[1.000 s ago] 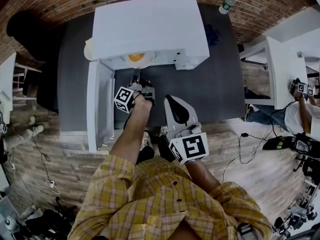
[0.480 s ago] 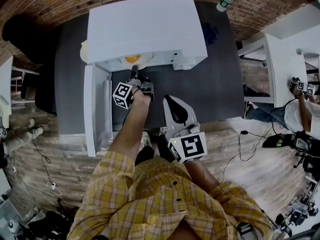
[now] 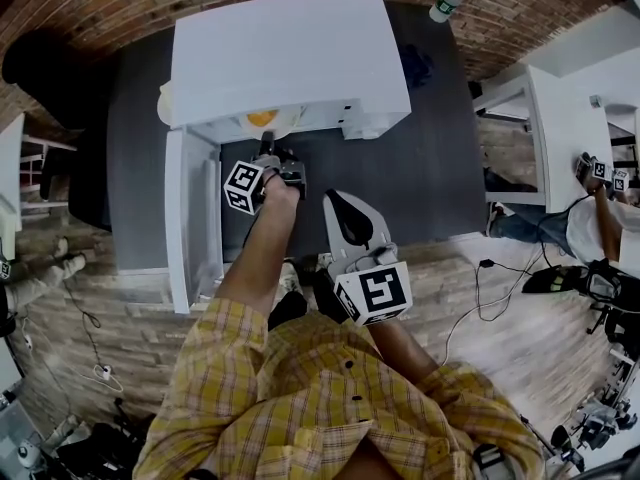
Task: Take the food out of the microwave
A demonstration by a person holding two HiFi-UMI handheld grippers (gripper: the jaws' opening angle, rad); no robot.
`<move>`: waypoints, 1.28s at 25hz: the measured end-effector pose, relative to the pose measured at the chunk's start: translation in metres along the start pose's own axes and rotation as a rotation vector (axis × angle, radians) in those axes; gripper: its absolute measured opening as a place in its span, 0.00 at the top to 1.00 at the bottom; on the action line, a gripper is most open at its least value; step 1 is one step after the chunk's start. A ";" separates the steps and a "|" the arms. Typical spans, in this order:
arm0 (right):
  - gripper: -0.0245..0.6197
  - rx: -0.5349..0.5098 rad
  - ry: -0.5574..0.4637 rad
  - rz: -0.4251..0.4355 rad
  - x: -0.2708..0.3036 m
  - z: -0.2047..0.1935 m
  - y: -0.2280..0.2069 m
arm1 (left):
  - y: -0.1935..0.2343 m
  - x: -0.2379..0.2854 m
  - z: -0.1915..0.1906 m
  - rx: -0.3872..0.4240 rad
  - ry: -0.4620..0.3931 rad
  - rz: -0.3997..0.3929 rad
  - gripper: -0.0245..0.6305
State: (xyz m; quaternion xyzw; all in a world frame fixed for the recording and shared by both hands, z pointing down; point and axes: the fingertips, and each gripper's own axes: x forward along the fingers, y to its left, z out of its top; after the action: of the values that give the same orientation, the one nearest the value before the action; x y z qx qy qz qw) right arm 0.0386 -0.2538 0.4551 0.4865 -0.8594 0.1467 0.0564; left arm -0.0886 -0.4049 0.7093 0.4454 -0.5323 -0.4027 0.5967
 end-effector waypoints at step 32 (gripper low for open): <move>0.96 -0.018 -0.068 -0.044 -0.035 0.014 0.030 | -0.053 -0.128 -0.013 -0.039 0.066 -0.073 0.94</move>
State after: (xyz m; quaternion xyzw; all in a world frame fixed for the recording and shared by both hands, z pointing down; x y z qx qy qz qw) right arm 0.0316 -0.2144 0.4276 0.5093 -0.8513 0.1211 0.0347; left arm -0.0903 -0.2956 0.6227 0.4659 -0.4878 -0.4199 0.6072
